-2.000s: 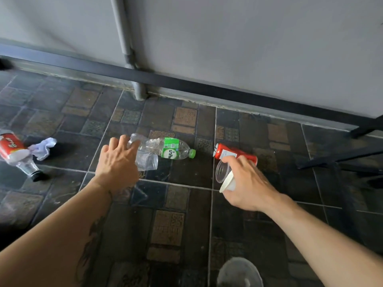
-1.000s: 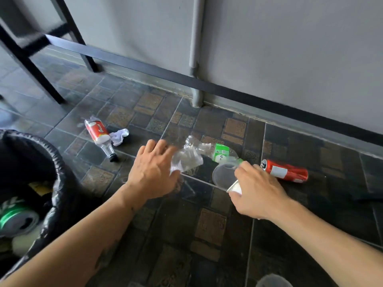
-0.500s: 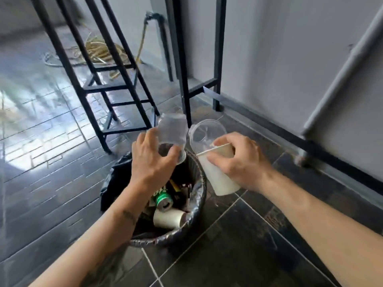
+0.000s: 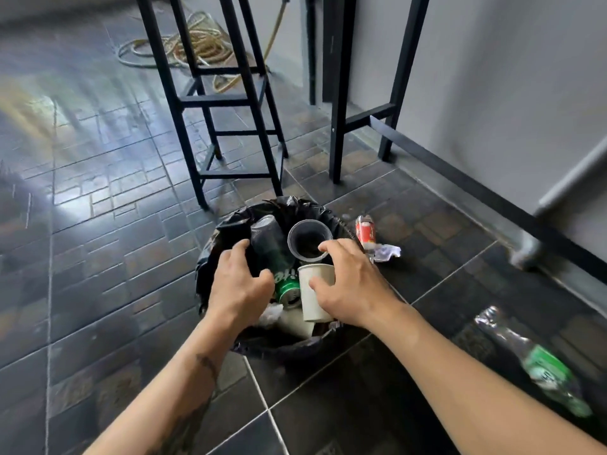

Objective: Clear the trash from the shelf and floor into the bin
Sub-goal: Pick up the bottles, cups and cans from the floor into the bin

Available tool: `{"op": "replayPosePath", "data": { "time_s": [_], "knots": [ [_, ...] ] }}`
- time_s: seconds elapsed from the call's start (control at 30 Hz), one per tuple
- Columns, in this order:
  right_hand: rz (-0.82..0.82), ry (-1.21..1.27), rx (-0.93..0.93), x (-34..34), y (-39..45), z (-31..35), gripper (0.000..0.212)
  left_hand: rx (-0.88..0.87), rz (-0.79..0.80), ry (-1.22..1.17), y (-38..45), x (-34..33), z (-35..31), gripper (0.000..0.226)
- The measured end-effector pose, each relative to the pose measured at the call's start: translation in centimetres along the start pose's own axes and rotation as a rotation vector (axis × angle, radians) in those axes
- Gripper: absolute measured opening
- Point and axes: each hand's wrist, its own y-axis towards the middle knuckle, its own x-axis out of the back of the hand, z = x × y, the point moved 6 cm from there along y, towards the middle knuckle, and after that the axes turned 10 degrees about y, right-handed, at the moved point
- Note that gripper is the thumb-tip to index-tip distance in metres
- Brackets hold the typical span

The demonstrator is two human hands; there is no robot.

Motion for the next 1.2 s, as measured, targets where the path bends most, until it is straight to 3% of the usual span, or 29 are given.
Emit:
{"op": "replayPosePath", "data": {
  "time_s": [0.17, 0.3, 0.57, 0.7, 1.0, 1.2],
  "knots": [
    [0.024, -0.028, 0.09, 1.7, -1.5, -0.2, 0.051, -0.156, -0.117, -0.014, -0.3, 0.7, -3.5, 0.041],
    [0.018, -0.042, 0.108, 4.0, -3.3, -2.3, 0.049, -0.353, -0.143, -0.037, -1.2, -0.1, -8.3, 0.034],
    [0.149, -0.1, -0.423, 11.2, -9.9, -14.9, 0.05, -0.603, -0.007, -0.124, -4.7, -6.1, -16.8, 0.03],
    [0.125, -0.069, -0.59, 14.6, -13.7, -20.2, 0.057, -0.68, 0.113, -0.093, -6.3, -10.4, -19.6, 0.033],
    [0.055, -0.059, -0.668, 15.3, -17.3, -28.9, 0.069, -0.526, 0.315, 0.227, -6.5, -19.7, -18.6, 0.031],
    [0.1, -0.062, -0.595, 16.1, -14.0, -30.6, 0.073, -0.489, 0.405, 0.468, -6.9, -19.7, -18.3, 0.031]
  ]
}}
